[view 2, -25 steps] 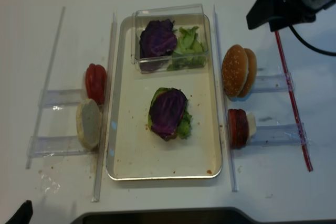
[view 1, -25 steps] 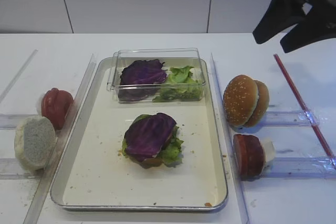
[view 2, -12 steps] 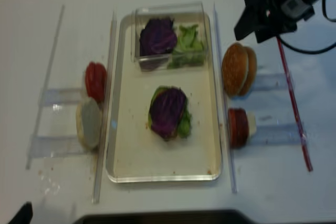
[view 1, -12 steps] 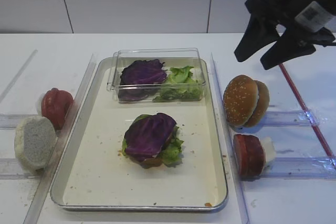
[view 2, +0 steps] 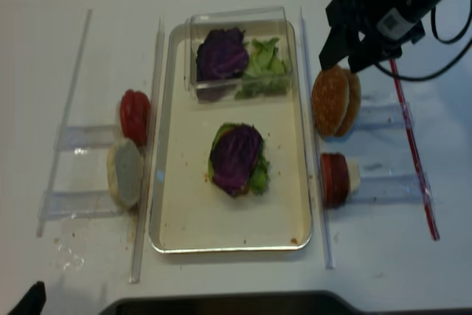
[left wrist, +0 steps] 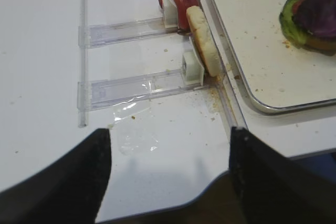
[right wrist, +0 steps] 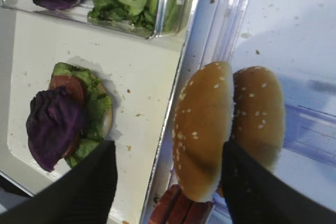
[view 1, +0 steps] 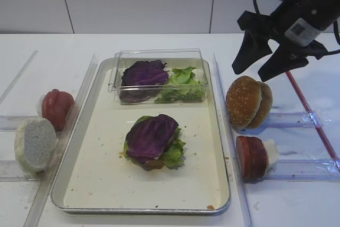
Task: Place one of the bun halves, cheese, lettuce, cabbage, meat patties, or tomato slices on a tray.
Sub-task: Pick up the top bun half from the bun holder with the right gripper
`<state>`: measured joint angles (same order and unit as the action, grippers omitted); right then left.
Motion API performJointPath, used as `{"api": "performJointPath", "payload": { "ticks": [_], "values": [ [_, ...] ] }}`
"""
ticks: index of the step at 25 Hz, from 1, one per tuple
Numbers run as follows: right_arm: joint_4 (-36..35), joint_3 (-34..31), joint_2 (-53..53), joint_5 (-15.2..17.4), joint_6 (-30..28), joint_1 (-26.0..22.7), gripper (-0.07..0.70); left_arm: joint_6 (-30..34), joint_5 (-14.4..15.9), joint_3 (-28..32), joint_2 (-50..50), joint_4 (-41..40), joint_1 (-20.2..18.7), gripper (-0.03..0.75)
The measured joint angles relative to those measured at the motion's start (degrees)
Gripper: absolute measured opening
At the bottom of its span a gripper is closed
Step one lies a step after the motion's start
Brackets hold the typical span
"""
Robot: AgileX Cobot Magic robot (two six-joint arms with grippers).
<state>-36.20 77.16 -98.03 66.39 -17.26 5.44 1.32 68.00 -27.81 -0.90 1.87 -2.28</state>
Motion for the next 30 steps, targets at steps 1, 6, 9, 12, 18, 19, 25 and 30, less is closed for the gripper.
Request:
{"api": "performJointPath", "payload": {
  "ticks": [1,6,9,12,18,19,25,30],
  "values": [
    [0.1,0.0,-0.5,0.0,0.1,0.0,0.454,0.0,0.0,0.0,0.0,0.0,0.0,0.44],
    [1.0,0.0,-2.1,-0.2,0.8,0.0,0.454,0.0,0.0,0.0,0.0,0.0,0.0,0.44],
    [1.0,0.0,-3.0,-0.3,0.8,0.0,0.454,0.0,0.0,0.0,0.0,0.0,0.0,0.44],
    [0.8,0.0,-3.6,-0.3,0.8,0.0,0.454,0.0,0.0,0.0,0.0,0.0,0.0,0.44],
    [0.4,0.0,-3.8,0.1,0.9,0.0,0.454,0.0,0.0,0.0,0.0,0.0,0.0,0.44],
    [0.4,0.0,-3.8,0.3,0.9,0.0,0.454,0.0,0.0,0.0,0.0,0.0,0.0,0.44],
    [-0.4,0.3,-3.8,1.1,0.9,0.0,0.454,0.0,0.0,0.0,0.0,0.0,0.0,0.44],
    [-2.6,0.3,-3.8,1.5,1.0,0.0,0.44,0.0,0.0,0.0,0.0,0.0,0.0,0.44]
  ]
}}
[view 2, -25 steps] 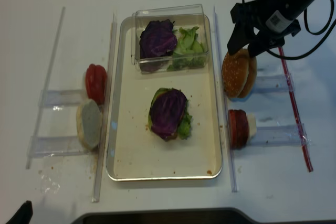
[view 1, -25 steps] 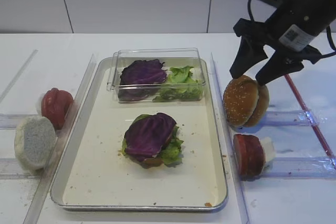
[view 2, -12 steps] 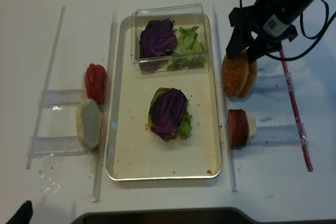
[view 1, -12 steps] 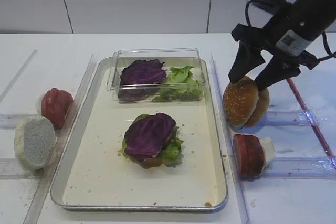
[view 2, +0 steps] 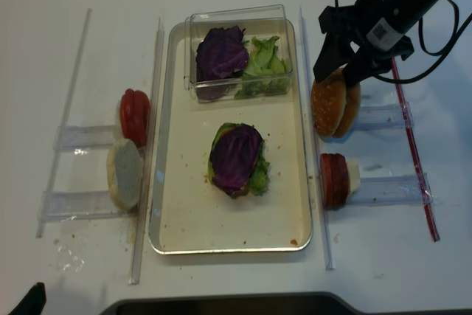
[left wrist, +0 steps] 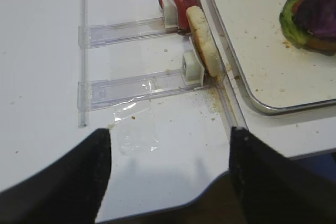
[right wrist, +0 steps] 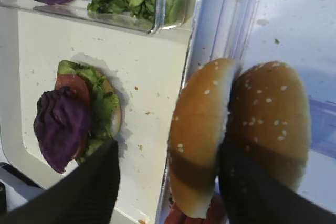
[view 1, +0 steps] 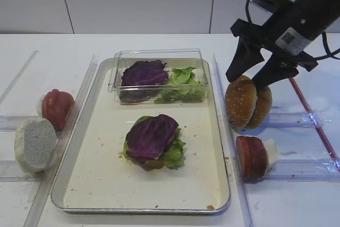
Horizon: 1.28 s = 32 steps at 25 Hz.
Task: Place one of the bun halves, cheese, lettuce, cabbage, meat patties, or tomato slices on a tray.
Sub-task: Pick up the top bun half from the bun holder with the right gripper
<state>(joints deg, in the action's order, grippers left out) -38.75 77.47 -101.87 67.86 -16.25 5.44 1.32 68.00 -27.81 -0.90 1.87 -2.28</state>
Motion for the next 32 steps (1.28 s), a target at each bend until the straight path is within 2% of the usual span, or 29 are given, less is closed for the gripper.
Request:
{"api": "performJointPath", "payload": {
  "ticks": [12,22,29,32],
  "values": [
    [-1.2,0.1,-2.9,1.0,0.1,0.0,0.43,0.0,0.0,0.0,0.0,0.0,0.0,0.44],
    [-1.0,0.1,-2.9,0.5,0.1,0.0,0.338,0.0,0.0,0.0,0.0,0.0,0.0,0.44],
    [-0.8,0.1,-2.9,-0.8,0.4,0.0,0.239,0.0,0.0,0.0,0.0,0.0,0.0,0.44],
    [-0.8,0.1,-2.9,-0.8,0.6,0.0,0.225,0.0,0.0,0.0,0.0,0.0,0.0,0.44]
  ]
}}
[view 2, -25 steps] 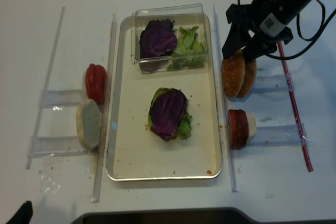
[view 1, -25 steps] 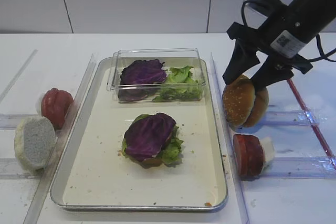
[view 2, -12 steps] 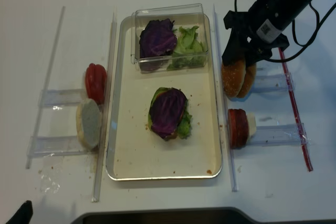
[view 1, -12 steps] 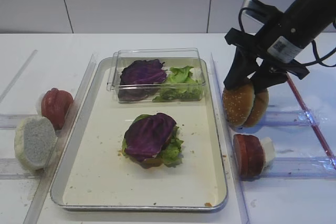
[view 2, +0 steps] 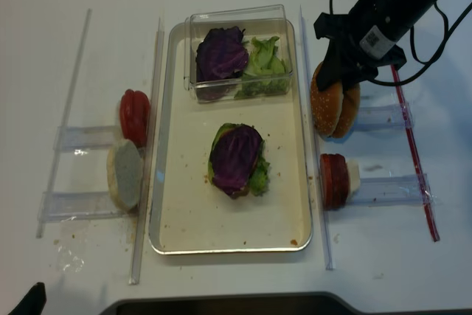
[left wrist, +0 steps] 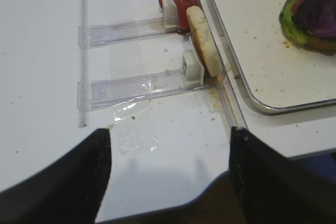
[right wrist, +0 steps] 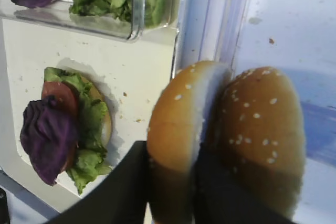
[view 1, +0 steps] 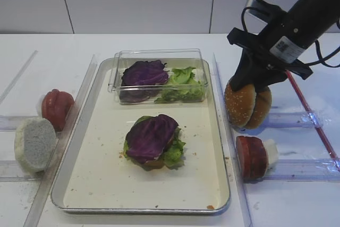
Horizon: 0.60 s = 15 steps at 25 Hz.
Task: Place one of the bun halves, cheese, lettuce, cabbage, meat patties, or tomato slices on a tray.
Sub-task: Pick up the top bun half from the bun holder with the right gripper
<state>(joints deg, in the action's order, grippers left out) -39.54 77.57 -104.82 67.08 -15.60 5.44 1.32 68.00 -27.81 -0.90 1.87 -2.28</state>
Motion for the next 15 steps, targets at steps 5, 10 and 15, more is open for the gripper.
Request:
{"api": "performJointPath", "payload": {
  "ticks": [5,10,15],
  "values": [
    [0.0,0.0,0.0,-0.1,0.6,0.0,0.198,0.0,0.0,0.0,0.0,0.0,0.0,0.44],
    [0.0,0.0,0.0,-0.2,0.8,0.0,0.161,0.0,0.0,0.0,0.0,0.0,0.0,0.44],
    [0.0,0.0,0.0,-0.2,0.8,0.0,0.156,0.0,0.0,0.0,0.0,0.0,0.0,0.44]
  ]
}}
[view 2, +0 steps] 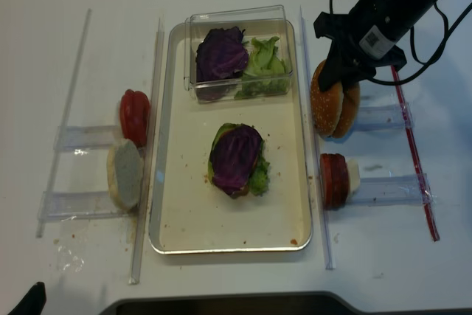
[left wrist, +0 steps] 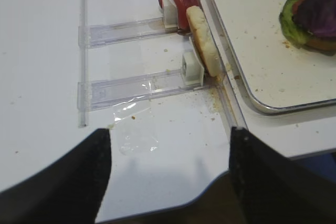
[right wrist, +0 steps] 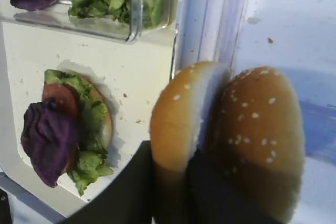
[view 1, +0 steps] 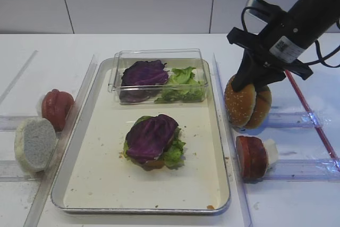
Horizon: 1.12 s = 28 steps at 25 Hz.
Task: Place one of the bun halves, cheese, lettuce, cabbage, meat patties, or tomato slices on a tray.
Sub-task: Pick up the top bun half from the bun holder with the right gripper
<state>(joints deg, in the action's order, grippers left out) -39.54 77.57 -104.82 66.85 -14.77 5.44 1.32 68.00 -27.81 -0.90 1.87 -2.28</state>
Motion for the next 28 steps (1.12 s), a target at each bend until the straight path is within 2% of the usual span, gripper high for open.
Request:
{"api": "performJointPath", "payload": {
  "ticks": [28],
  "values": [
    [0.0,0.0,0.0,-0.1,0.3,0.0,0.125,0.0,0.0,0.0,0.0,0.0,0.0,0.44]
  ]
}}
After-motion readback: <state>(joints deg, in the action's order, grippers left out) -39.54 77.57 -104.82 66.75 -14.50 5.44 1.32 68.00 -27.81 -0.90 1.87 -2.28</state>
